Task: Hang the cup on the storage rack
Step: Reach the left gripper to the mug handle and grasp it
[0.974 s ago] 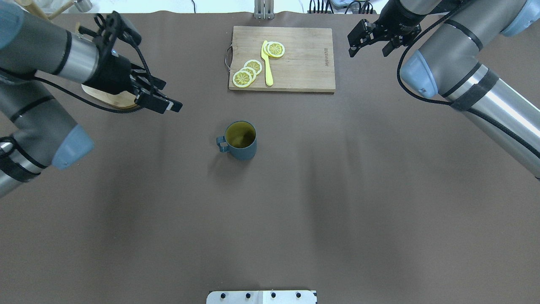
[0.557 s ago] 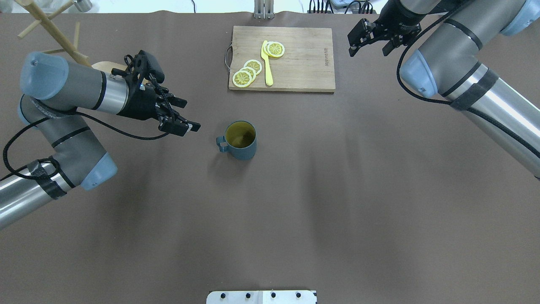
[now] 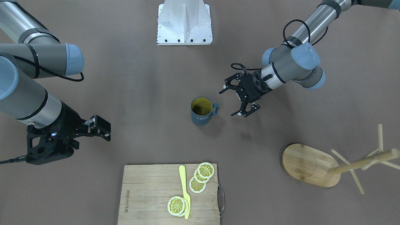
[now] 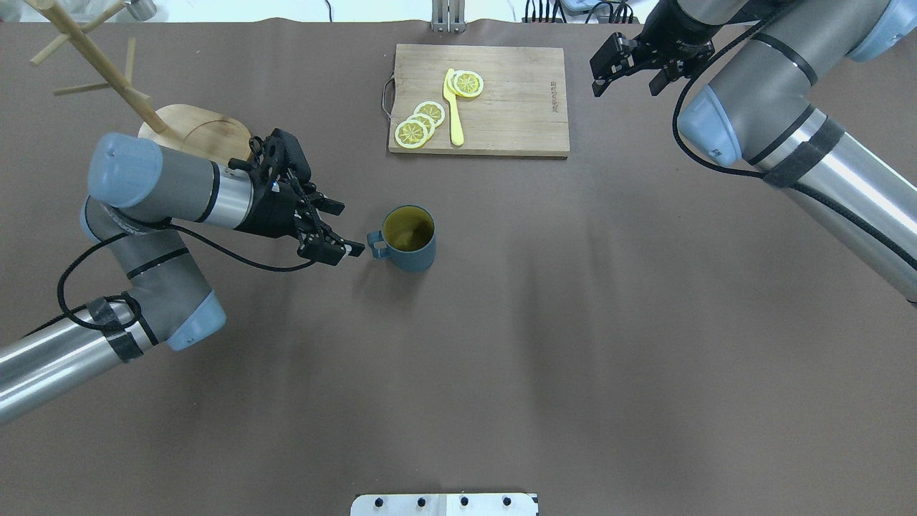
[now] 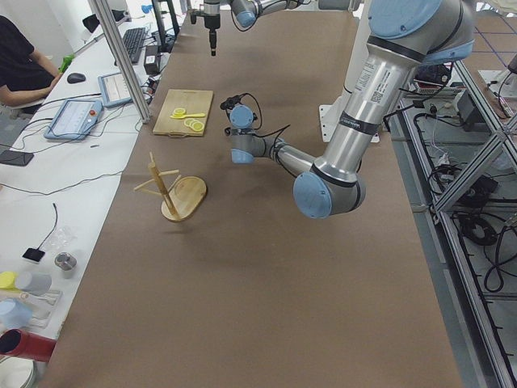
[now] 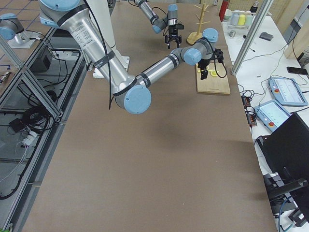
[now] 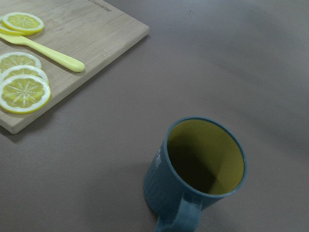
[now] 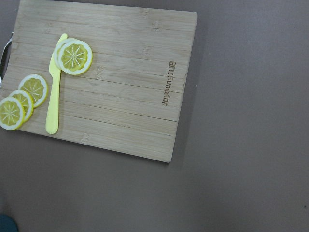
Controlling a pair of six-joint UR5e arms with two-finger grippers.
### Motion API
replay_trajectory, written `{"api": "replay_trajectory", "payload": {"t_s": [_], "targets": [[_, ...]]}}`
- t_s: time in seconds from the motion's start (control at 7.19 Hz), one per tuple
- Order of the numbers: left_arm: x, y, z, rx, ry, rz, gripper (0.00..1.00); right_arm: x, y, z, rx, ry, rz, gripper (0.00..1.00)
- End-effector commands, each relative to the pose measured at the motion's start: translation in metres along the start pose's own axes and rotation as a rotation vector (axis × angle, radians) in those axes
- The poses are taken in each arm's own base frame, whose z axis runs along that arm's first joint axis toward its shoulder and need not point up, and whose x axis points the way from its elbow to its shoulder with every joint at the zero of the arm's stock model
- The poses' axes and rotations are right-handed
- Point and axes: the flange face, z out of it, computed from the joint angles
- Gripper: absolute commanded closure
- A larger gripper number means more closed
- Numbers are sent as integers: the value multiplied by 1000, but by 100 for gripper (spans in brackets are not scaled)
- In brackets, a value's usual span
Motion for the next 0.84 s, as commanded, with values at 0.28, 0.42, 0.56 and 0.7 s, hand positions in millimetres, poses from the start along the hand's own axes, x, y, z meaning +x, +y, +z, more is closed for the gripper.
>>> {"api": "replay_trajectory", "payload": {"t_s": [0.28, 0.42, 0.56, 0.7], "targets": [[21, 9, 37, 34, -22, 15, 3, -1, 0, 0, 1, -1, 6, 1], [21, 6, 41, 34, -22, 15, 4, -1, 0, 0, 1, -1, 8, 1], [20, 7, 42, 30, -24, 12, 38, -1, 0, 0, 2, 0, 8, 1], [16, 12, 44, 19, -30, 4, 85, -1, 0, 0, 1, -1, 8, 1]]}}
